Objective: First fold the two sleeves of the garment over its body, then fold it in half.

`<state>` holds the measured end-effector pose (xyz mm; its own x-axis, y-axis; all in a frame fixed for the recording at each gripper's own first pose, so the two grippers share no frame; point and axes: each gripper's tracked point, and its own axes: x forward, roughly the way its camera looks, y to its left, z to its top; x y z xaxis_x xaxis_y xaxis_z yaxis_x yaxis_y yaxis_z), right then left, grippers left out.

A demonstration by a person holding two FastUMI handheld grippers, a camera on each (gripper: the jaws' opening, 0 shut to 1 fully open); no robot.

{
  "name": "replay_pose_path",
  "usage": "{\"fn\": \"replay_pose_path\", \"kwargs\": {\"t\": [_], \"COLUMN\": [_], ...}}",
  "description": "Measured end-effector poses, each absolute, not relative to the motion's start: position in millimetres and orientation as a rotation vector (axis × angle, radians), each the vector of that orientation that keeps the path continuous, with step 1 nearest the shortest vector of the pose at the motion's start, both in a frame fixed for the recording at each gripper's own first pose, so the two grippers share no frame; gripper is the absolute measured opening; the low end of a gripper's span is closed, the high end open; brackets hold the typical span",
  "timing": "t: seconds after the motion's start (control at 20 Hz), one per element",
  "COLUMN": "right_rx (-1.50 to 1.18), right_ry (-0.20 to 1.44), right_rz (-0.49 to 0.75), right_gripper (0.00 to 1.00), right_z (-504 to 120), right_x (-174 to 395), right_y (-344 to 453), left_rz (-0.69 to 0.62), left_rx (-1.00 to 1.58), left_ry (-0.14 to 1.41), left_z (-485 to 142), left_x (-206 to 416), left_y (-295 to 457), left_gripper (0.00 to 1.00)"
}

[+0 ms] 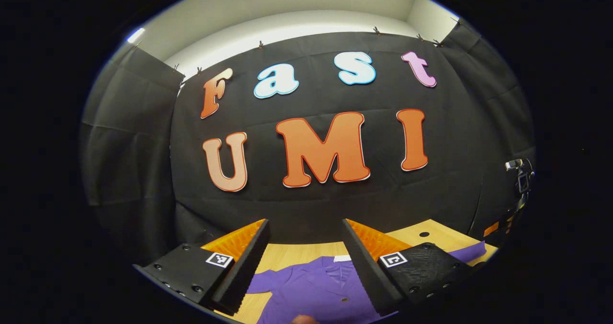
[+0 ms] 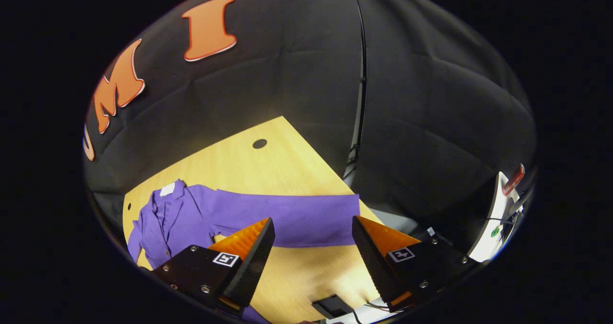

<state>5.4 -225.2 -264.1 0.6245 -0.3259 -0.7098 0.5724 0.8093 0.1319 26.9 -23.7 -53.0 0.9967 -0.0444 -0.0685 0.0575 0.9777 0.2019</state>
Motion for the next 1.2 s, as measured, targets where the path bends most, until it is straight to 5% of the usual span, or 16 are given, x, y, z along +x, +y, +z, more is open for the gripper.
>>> {"fn": "replay_pose_path", "kwargs": {"t": [0.65, 1.2], "right_rx": [0.563, 0.705], "right_ry": [1.137, 1.232], "right_rz": [-0.394, -0.431], "right_gripper": [0.97, 0.94], "right_z": [-357.8, -413.9], "right_x": [4.7, 21.9], "right_y": [-259.2, -270.2], "left_rz": [-0.021, -0.023], "left_rx": [0.255, 0.308], "left_ry": [0.130, 0.178], "left_z": [-69.9, -75.8], "left_x": [6.6, 0.0], "left_y": [-59.5, -73.2], "left_gripper": [1.00, 0.98]}}
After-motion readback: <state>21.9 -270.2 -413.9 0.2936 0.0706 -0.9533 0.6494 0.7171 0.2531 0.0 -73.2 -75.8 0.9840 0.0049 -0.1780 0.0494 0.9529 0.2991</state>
